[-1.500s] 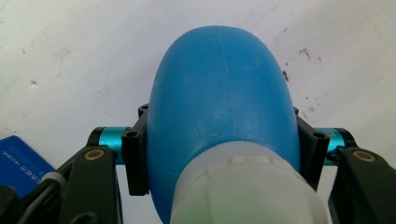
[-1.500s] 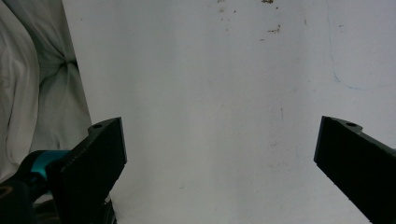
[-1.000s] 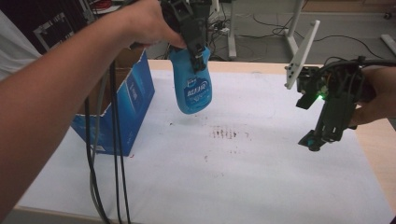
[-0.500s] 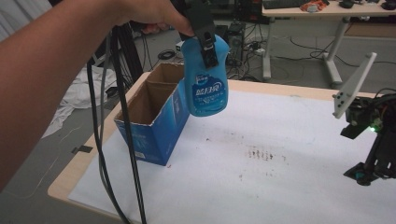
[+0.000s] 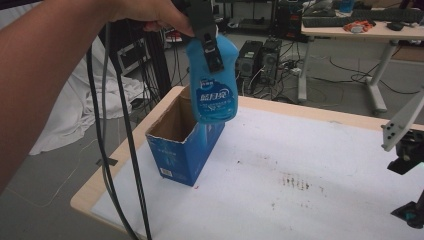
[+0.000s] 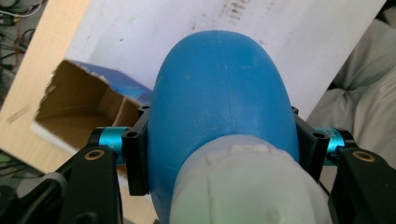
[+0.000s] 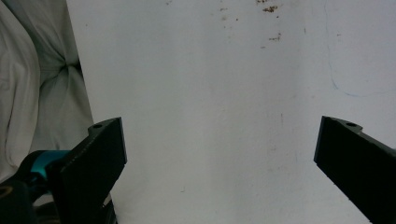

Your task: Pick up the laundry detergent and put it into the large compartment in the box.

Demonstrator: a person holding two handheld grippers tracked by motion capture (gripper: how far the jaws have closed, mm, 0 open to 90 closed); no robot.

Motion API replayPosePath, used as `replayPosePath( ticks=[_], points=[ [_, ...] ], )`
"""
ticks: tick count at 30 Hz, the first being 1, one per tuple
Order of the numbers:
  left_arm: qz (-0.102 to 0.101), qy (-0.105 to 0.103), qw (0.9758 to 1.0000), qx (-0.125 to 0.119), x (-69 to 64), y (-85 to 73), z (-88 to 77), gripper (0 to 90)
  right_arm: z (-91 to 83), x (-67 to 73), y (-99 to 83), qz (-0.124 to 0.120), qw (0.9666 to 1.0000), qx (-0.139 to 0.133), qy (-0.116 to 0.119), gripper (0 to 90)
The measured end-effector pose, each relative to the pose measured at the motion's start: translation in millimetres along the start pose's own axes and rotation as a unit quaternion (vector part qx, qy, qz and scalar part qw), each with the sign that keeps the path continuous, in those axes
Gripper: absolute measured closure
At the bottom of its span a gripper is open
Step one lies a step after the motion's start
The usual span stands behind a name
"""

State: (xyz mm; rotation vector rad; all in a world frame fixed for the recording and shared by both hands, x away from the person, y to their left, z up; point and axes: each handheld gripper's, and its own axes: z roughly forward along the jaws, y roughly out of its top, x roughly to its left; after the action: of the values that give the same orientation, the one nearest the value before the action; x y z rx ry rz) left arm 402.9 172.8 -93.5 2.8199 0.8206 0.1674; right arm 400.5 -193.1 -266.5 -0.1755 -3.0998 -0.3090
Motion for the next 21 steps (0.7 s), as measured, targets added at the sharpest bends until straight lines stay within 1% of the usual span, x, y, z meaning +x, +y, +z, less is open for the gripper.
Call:
replayPosePath(
  ticks=[2,7,8,10,11,13,17,21],
  points=[
    [-0.002,0.001,1.0,0.0,2.8,-5.8,-2.7,37.8,-0.3,-0.4,0.3,-0.001,1.0,0.003,-0.001,1.5],
    [0.002,0.007,1.0,-0.001,9.5,-20.2,-8.7,37.9,-0.7,-1.0,0.4,0.001,1.0,0.003,0.002,1.5],
    [0.002,0.008,1.0,-0.002,11.3,-23.2,-9.3,37.9,-0.6,-1.6,0.2,-0.002,1.0,0.003,0.001,1.5],
    [0.003,0.009,1.0,0.0,13.5,-26.1,-9.8,37.9,-1.1,-1.7,-0.5,0.003,1.0,0.003,0.001,1.5],
    [-0.001,0.01,0.9999,0.001,16.7,-31.7,-9.1,37.9,-1.0,-2.1,-0.8,0.004,1.0,0.002,0.002,1.5],
    [-0.003,0.011,0.9999,0.007,20.3,-36.6,-7.7,37.9,-0.8,-2.5,-1.0,0.003,1.0,-0.001,0.002,1.5],
    [-0.006,0.015,0.9999,0.007,26.9,-45.7,-2.2,37.9,-1.5,-3.1,-1.4,0.004,1.0,-0.001,0.001,1.5],
    [-0.011,0.014,0.9997,0.016,32.6,-52.4,6.5,37.9,-1.5,-3.0,-1.8,0.007,1.0,-0.002,0.002,1.5]
  ],
)
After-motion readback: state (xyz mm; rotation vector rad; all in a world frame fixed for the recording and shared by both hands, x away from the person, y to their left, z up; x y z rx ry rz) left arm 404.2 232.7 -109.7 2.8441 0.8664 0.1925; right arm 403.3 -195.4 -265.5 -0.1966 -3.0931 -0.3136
